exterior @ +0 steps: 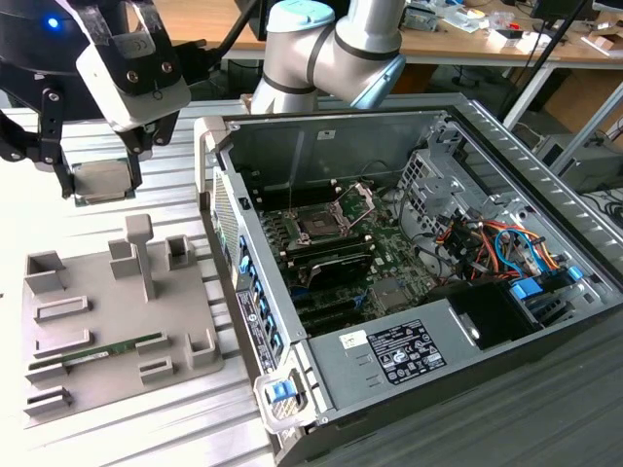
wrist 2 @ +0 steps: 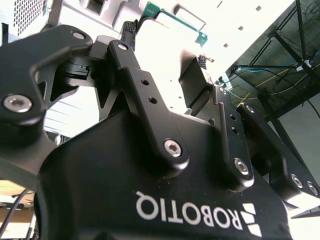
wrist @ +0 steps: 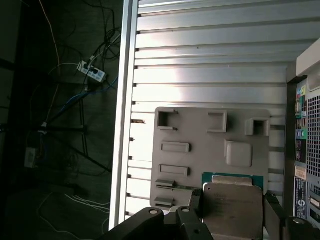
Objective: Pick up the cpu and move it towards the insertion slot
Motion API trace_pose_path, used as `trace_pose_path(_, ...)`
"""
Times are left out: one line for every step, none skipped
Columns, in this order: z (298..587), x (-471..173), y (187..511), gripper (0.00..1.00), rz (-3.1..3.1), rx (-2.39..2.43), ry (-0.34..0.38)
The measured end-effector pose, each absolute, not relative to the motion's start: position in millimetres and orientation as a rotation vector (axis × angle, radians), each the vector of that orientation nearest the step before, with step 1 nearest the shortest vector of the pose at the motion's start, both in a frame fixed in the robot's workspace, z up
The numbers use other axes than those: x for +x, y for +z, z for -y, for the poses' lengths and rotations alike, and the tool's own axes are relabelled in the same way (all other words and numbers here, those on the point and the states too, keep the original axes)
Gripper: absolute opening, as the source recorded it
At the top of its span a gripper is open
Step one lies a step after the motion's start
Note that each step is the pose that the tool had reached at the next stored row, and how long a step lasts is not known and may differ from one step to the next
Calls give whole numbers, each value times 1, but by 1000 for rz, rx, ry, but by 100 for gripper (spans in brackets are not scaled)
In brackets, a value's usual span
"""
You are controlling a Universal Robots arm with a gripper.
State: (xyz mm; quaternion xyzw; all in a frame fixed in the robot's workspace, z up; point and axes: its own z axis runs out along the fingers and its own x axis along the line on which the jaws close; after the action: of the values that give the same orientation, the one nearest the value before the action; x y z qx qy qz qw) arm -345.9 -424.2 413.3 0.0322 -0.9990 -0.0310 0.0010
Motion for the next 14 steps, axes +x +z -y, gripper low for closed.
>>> trace_pose_path(424, -345, 413, 55, 3136, 101, -97)
trace_pose_path(424, -345, 413, 55, 3136, 101, -97)
trace_pose_path(424, -345, 413, 55, 3136, 101, -97)
trace_pose_path(424, -345, 413, 55, 3136, 101, -97)
trace_pose_path(424, -344, 413, 55, 3136, 101, -97)
trace_pose_path(424, -344, 413, 55, 3136, 101, -97)
trace_pose_path(424, -344, 413, 55, 3136, 101, -97)
trace_pose_path(424, -343, 413, 55, 3137, 101, -97)
trace_pose_path(424, -343, 413, 55, 3136, 101, -97)
trace_pose_path(424, -342, 413, 55, 3136, 101, -97)
trace_pose_path(424, -342, 413, 55, 3136, 101, -97)
trace_pose_path(424, -342, 413, 55, 3137, 101, -97)
trace_pose_path(424, -341, 413, 55, 3136, 101, -97)
trace_pose_path(424, -338, 413, 55, 3137, 101, -97)
